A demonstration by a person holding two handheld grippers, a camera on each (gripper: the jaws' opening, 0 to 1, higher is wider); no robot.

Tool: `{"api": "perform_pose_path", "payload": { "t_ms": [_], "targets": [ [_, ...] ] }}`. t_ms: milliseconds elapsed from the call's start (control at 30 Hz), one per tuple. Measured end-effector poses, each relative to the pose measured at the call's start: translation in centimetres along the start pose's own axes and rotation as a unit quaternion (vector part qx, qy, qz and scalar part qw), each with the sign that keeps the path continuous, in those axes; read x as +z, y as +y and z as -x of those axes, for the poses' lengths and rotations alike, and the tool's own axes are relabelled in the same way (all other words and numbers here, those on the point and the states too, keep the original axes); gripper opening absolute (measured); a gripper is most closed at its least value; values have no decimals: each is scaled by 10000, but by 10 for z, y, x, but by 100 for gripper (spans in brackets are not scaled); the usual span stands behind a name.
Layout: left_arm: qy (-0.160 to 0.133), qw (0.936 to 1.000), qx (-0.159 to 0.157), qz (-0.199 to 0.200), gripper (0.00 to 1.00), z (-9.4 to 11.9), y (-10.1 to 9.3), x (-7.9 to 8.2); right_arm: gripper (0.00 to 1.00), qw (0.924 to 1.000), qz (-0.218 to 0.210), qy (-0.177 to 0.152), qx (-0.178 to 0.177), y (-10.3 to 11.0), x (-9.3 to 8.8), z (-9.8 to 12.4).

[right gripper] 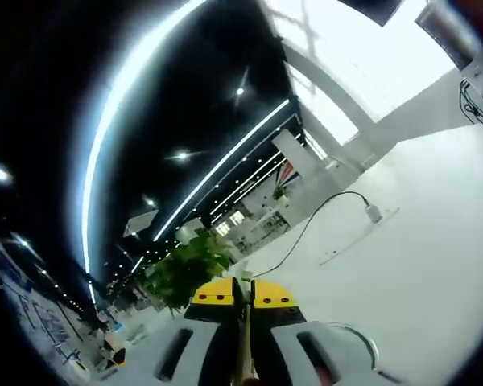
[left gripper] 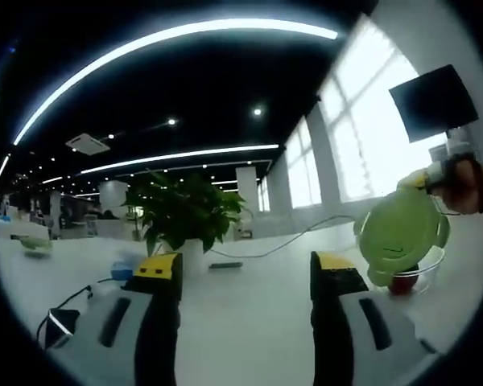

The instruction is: Open container latches remove lid place lid upside down on tabletop take tomato from container place on tabletop

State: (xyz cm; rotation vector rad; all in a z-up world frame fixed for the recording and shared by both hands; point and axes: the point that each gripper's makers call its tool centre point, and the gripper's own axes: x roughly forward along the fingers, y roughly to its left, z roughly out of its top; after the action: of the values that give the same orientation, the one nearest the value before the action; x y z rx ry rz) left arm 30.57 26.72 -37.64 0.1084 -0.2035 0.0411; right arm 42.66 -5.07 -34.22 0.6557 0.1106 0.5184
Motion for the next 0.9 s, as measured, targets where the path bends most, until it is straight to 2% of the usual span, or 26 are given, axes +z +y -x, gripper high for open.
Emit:
{"api": "perform_pose_path", "payload": {
  "t_ms": [167, 267, 400, 433, 567, 667, 700, 733, 833, 900],
  "targets": [
    [-22, 10000, -8, 4, 60, -1, 0, 2, 0, 9985, -215, 260, 431, 26, -5, -10],
    [-26, 10000, -17, -7, 60, -3, 1, 1, 0, 9946, -537, 476, 747, 46, -12, -17],
    [-44, 10000, -13, -2, 60, -3, 1, 2, 0, 9912, -434, 739, 1009, 66, -21, -23],
    [-49, 10000, -9, 0, 60, -3, 2, 2, 0, 9915, -433, 689, 1017, 69, -20, -24],
    [-45, 10000, 10, 9, 60, -2, 3, 1, 0, 9890, -411, 804, 1174, 79, -22, -30],
    [-32, 10000, 5, 4, 60, -2, 2, 0, 0, 9845, -608, 993, 1310, 83, -28, -36],
    [-27, 10000, 7, 0, 60, -2, 2, 0, 0, 9826, -768, 1026, 1345, 86, -30, -37],
    [-30, 10000, 10, 7, 60, -2, 1, 0, 0, 9774, -800, 1252, 1505, 92, -37, -37],
    [-25, 10000, 12, 7, 60, -2, 1, 0, 0, 9787, -708, 1268, 1454, 94, -43, -44],
    [-23, 10000, 7, 8, 60, -2, 0, -1, 0, 9740, -1001, 1328, 1541, 99, -44, -49]
  ]
}}
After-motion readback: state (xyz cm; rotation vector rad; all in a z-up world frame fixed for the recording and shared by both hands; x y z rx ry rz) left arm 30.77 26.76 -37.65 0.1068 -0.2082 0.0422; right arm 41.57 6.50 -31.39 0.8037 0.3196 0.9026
